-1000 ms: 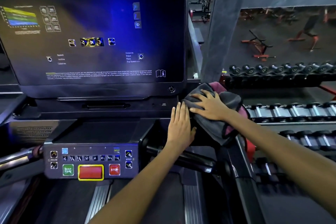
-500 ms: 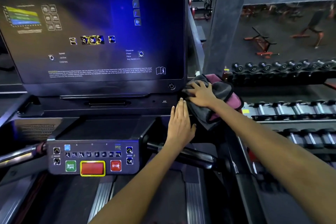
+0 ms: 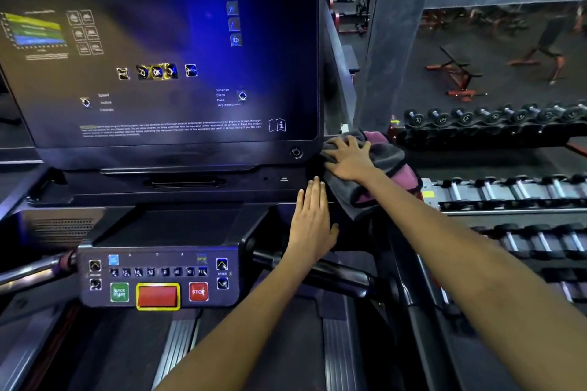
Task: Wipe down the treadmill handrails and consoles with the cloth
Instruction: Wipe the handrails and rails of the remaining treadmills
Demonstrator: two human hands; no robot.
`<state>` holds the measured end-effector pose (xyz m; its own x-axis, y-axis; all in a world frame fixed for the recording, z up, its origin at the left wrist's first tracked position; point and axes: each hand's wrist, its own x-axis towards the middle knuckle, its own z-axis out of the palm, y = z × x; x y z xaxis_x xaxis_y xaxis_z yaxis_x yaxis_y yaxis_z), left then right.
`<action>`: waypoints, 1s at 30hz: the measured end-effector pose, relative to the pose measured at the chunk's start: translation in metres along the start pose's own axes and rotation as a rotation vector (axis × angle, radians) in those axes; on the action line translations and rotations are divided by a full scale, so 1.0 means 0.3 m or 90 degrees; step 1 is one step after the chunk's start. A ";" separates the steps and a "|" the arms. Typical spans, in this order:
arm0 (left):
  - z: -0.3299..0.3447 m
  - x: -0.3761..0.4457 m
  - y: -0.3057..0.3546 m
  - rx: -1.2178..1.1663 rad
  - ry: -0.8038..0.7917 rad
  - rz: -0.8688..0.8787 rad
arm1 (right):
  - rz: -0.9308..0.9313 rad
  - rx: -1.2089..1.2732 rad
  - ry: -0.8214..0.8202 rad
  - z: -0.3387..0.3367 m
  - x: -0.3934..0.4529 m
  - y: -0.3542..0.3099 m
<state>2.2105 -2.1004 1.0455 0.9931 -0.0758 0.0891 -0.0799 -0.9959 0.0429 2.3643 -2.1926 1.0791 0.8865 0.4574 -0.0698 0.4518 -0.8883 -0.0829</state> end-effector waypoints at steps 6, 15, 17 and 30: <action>-0.004 0.000 -0.008 0.000 -0.010 0.009 | 0.033 -0.013 -0.003 -0.029 0.070 0.010; 0.013 0.016 -0.004 0.002 -0.015 -0.002 | -0.064 -0.040 0.043 0.005 0.026 -0.008; 0.015 0.014 -0.003 -0.007 -0.001 0.002 | -0.091 -0.023 0.053 0.011 0.000 0.067; 0.011 0.007 -0.005 -0.018 0.001 0.013 | -0.049 0.030 0.076 0.035 -0.109 0.096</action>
<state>2.2129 -2.0992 1.0424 0.9912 -0.0964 0.0912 -0.1028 -0.9923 0.0689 2.3472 -2.2328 1.0687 0.8565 0.5130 0.0577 0.5159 -0.8467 -0.1301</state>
